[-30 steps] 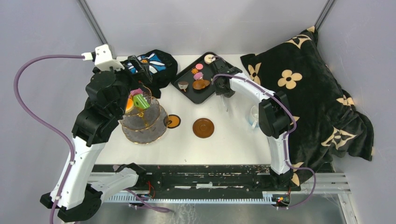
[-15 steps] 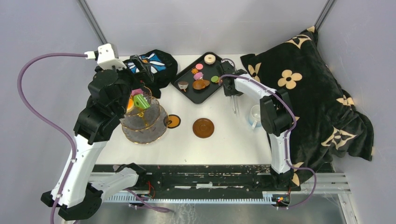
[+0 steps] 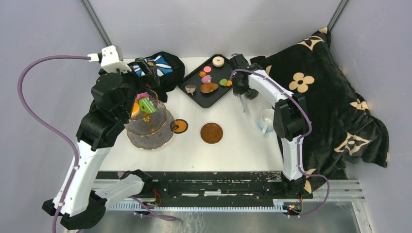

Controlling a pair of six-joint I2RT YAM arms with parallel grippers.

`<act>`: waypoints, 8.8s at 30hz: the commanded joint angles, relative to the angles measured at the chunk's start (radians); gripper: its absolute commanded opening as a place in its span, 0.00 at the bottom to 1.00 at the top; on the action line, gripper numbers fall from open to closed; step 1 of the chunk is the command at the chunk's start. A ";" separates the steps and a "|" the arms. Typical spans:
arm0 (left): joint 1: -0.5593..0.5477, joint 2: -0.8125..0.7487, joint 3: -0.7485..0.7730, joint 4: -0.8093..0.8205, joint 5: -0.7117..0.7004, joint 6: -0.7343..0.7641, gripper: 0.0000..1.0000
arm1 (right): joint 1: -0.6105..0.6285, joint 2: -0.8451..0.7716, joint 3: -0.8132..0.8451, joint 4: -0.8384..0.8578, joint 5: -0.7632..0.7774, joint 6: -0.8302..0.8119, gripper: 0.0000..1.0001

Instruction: Serve the afternoon tea

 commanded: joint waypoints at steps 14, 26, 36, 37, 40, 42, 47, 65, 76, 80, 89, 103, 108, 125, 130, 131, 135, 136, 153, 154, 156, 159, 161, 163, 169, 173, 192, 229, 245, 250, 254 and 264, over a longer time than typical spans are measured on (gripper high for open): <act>-0.004 -0.045 -0.013 0.041 -0.026 0.025 0.99 | -0.062 0.172 0.387 -0.297 -0.105 0.028 0.01; -0.002 -0.059 -0.018 0.037 -0.041 0.025 0.99 | -0.046 0.255 0.462 -0.378 -0.191 -0.014 0.01; -0.003 -0.065 -0.022 0.036 -0.035 0.017 0.99 | 0.028 0.299 0.584 -0.482 -0.284 -0.102 0.01; -0.003 -0.065 -0.021 0.035 -0.035 0.016 0.99 | 0.029 0.298 0.587 -0.481 -0.290 -0.102 0.01; -0.003 -0.064 -0.016 0.035 -0.032 0.015 0.99 | 0.030 0.264 0.584 -0.466 -0.266 -0.099 0.01; -0.004 -0.062 -0.012 0.035 -0.031 0.014 0.99 | 0.029 0.211 0.547 -0.423 -0.223 -0.088 0.01; -0.003 -0.056 -0.014 0.037 -0.021 0.010 0.99 | 0.015 0.111 0.482 -0.369 -0.197 -0.078 0.01; -0.004 -0.035 -0.015 0.052 -0.007 0.013 0.99 | 0.014 -0.153 -0.009 -0.014 -0.562 0.135 0.21; -0.003 -0.049 -0.021 0.045 -0.019 0.016 0.99 | 0.014 -0.184 -0.288 0.436 -0.796 0.542 0.38; -0.003 -0.052 -0.022 0.043 -0.025 0.019 0.99 | 0.014 -0.188 -0.333 0.512 -0.807 0.608 0.42; -0.004 -0.053 -0.026 0.045 -0.027 0.020 0.99 | 0.009 -0.225 -0.467 0.669 -0.818 0.754 0.44; -0.003 -0.054 -0.031 0.042 -0.028 0.020 0.99 | -0.001 -0.262 -0.548 0.716 -0.827 0.783 0.46; -0.003 -0.052 -0.034 0.042 -0.027 0.020 0.99 | -0.007 -0.277 -0.576 0.731 -0.817 0.798 0.47; -0.003 -0.046 -0.033 0.044 -0.023 0.016 0.99 | -0.051 -0.221 -0.569 0.798 -0.838 0.833 0.50; -0.003 -0.047 -0.032 0.044 -0.029 0.016 0.99 | -0.051 -0.190 -0.546 0.850 -0.850 0.874 0.50; -0.003 -0.046 -0.033 0.044 -0.029 0.016 0.99 | -0.049 -0.188 -0.540 0.854 -0.849 0.878 0.51; -0.003 -0.046 -0.036 0.043 -0.029 0.014 0.99 | -0.050 -0.168 -0.501 0.847 -0.851 0.867 0.51; -0.002 -0.045 -0.036 0.043 -0.029 0.014 0.99 | -0.050 -0.161 -0.492 0.849 -0.856 0.866 0.51; -0.003 -0.050 -0.032 0.044 -0.026 0.019 0.99 | -0.050 -0.227 -0.500 0.781 -0.838 0.793 0.01; -0.003 -0.051 -0.032 0.045 -0.026 0.020 0.99 | -0.051 -0.238 -0.501 0.766 -0.835 0.781 0.01; -0.003 -0.053 -0.032 0.044 -0.026 0.022 0.99 | -0.050 -0.263 -0.502 0.736 -0.827 0.757 0.01; -0.004 -0.056 -0.029 0.043 -0.027 0.026 0.99 | -0.050 -0.311 -0.505 0.678 -0.817 0.711 0.01; -0.003 -0.058 -0.028 0.043 -0.029 0.028 0.99 | -0.052 -0.344 -0.509 0.649 -0.810 0.684 0.01; -0.003 -0.060 -0.027 0.044 -0.029 0.029 0.99 | -0.053 -0.378 -0.510 0.610 -0.800 0.650 0.01; -0.002 -0.061 -0.015 0.039 -0.026 0.033 0.99 | -0.050 -0.466 -0.502 0.560 -0.846 0.559 0.01; -0.003 -0.062 -0.006 0.037 -0.030 0.036 0.99 | -0.035 -0.514 -0.460 0.487 -0.929 0.458 0.01; -0.003 -0.091 0.003 0.016 -0.025 0.012 0.99 | 0.266 -0.545 -0.383 0.340 -1.096 0.298 0.01; -0.002 -0.110 -0.001 -0.010 -0.032 0.000 0.99 | 0.456 -0.310 -0.330 0.758 -1.026 0.634 0.01; -0.003 -0.115 0.000 -0.021 -0.022 0.005 0.99 | 0.516 -0.287 -0.451 1.062 -0.893 0.882 0.01; -0.003 -0.116 0.003 -0.028 -0.017 0.006 0.99 | 0.525 -0.276 -0.459 1.074 -0.857 0.896 0.01; -0.003 -0.121 0.003 -0.030 -0.017 0.008 0.99 | 0.531 -0.257 -0.464 1.104 -0.853 0.927 0.01; -0.004 -0.128 0.002 -0.036 -0.023 0.010 0.99 | 0.537 -0.227 -0.470 1.090 -0.841 0.924 0.01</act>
